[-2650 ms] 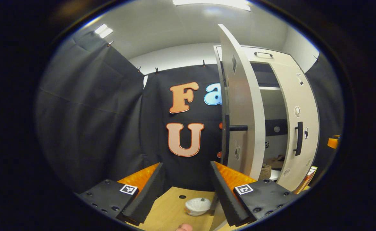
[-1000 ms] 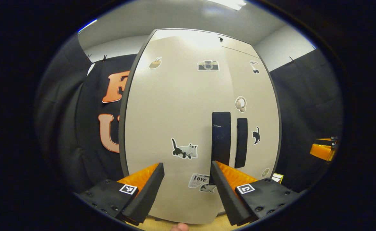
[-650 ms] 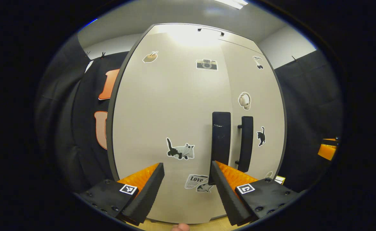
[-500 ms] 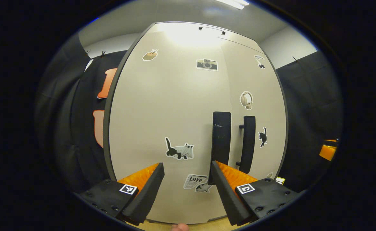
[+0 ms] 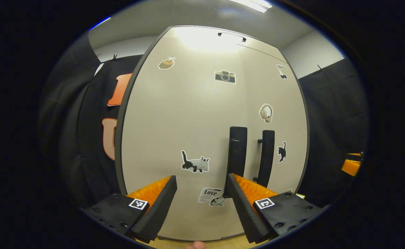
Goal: Grab one shoe with the right hand and put it into the shoe cabinet, grab the other shoe with the left hand and put it into the shoe cabinet; then close the right door with the right hand and the left door with the left hand.
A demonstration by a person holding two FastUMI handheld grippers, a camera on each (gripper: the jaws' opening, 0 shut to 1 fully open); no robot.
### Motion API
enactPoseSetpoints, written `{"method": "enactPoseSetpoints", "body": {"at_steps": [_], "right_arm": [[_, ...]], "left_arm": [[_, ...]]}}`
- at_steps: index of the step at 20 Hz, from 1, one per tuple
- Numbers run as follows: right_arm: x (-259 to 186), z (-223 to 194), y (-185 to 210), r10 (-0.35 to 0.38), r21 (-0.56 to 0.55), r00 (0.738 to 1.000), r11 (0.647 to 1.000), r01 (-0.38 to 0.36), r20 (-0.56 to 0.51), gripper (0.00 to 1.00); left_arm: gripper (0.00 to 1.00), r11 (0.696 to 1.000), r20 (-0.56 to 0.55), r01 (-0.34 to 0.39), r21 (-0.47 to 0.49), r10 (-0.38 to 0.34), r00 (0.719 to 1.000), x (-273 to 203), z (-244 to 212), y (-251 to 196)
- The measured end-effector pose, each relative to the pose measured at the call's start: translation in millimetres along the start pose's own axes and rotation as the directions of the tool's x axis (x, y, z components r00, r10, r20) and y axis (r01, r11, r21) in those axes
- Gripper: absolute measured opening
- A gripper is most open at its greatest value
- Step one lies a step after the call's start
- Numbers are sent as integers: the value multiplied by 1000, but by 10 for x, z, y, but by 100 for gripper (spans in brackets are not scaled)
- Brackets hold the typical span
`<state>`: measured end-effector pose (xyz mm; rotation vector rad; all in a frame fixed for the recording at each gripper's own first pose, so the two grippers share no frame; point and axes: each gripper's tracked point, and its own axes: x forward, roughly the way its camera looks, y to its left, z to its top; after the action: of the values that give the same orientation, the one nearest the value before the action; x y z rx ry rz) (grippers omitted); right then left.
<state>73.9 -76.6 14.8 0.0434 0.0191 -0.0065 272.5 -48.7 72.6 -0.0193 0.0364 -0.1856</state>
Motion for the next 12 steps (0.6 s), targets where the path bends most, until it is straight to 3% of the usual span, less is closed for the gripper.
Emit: {"method": "enactPoseSetpoints", "body": {"at_steps": [12], "right_arm": [[-88, -21, 320, 58, 10, 998, 998, -58, 11, 92]], "left_arm": [[96, 1000, 51, -2, 9, 1, 999, -703, 302, 2]]}}
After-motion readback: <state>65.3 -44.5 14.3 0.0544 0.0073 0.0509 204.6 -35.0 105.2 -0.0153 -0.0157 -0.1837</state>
